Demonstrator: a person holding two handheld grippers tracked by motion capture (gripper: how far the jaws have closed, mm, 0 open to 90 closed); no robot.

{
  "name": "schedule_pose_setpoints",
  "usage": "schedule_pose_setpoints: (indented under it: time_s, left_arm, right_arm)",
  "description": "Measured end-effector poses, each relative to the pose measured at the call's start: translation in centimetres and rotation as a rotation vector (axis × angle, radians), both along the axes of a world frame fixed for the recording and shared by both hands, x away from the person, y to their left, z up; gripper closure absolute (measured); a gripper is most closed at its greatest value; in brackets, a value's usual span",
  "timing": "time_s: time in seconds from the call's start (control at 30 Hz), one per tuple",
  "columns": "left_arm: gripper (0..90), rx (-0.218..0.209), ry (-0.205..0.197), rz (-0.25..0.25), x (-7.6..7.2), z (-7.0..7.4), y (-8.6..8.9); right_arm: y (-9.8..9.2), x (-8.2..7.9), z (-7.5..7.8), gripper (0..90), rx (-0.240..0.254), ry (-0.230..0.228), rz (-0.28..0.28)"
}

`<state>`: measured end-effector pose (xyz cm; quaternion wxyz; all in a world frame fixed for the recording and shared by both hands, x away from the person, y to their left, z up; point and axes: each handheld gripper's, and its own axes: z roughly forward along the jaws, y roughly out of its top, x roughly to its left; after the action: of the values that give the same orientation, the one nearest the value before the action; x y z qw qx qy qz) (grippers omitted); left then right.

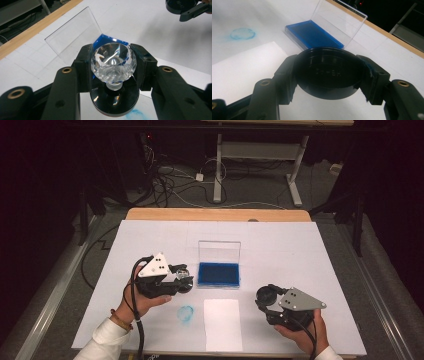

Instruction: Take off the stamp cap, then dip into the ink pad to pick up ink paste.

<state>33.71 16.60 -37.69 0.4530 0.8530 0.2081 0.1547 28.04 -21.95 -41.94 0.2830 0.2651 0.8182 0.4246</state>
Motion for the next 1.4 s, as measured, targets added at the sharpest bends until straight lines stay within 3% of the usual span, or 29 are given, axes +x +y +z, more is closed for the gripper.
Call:
schedule_pose_setpoints:
  time_s: [0.5, 0.77, 1.4]
  left_arm:
    - [54.5, -0.013, 0.003, 0.003, 0.9, 0.0, 0.1]
    - [54.5, -0.015, -0.008, 0.001, 1.3, 0.2, -0.7]
    - [54.5, -0.007, -0.033, -0.074, 3.9, 1.4, -5.8]
  right_arm:
    - [-1.8, -0.9, -0.3, 38.2, -0.001, 0.009, -0.034]
    - [-2.3, -0.7, -0.2, 38.2, 0.012, 0.010, -0.049]
    - [-2.1, -0.2, -0.7, 38.1, 0.010, 0.034, -0.048]
